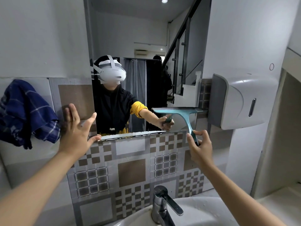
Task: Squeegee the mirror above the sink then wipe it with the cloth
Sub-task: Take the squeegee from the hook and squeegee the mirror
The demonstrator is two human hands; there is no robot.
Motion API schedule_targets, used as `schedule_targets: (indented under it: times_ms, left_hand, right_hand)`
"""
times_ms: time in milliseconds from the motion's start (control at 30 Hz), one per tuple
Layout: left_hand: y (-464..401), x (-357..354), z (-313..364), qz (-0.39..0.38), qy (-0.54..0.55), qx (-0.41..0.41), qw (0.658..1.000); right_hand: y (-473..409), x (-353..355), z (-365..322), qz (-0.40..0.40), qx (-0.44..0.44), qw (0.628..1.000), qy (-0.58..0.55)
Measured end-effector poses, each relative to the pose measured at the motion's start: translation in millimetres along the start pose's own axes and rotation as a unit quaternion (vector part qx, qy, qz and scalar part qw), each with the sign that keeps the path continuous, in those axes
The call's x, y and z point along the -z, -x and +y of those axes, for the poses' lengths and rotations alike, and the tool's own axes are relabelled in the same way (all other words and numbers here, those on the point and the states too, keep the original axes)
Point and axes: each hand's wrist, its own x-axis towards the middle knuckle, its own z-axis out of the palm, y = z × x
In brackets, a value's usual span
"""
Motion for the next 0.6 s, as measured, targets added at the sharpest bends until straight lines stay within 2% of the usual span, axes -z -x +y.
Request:
schedule_targets:
  times_ms: [333,600]
  left_hand:
    - [0,0,-1,-0.006,0.004,0.001,1.000]
    - [2,2,1,-0.001,-0.007,-0.005,1.000]
  right_hand:
    - [28,-55,-43,0.060,-0.111,0.988,-0.090]
    - [46,-96,-70,0.096,-0.164,0.971,-0.147]
